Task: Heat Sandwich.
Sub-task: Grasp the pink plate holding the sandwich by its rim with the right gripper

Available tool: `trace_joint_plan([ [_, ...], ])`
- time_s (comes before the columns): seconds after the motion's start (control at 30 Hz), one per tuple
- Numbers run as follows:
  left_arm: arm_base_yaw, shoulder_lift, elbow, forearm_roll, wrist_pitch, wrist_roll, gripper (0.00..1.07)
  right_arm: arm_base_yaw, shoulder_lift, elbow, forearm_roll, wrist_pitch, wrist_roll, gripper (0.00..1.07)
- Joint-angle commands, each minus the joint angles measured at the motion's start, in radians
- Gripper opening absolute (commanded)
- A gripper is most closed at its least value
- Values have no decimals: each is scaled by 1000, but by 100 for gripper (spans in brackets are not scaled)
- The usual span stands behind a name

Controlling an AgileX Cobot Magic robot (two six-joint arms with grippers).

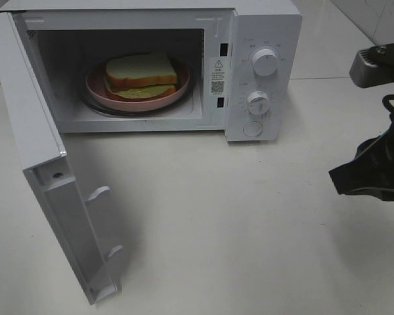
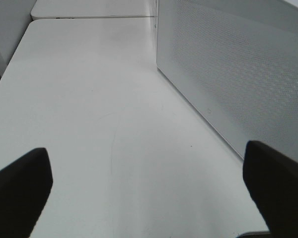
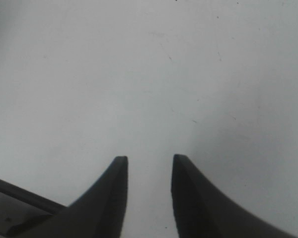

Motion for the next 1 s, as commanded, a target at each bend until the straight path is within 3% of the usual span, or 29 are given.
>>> trace_joint_plan([
  [0.03,-6,-21,4,0,-4,-4,100,-6,-13,-9,-9,2,-123,56],
  [0.1,-6,-21,4,0,-4,-4,100,-6,-13,-9,-6,2,-226,72],
  [0.27,-6,-21,4,0,-4,-4,100,-6,-13,-9,-9,-1,-433,85],
  [1.0,-6,-21,4,0,-4,-4,100,-6,-13,-9,-50,-11,-1251,82],
])
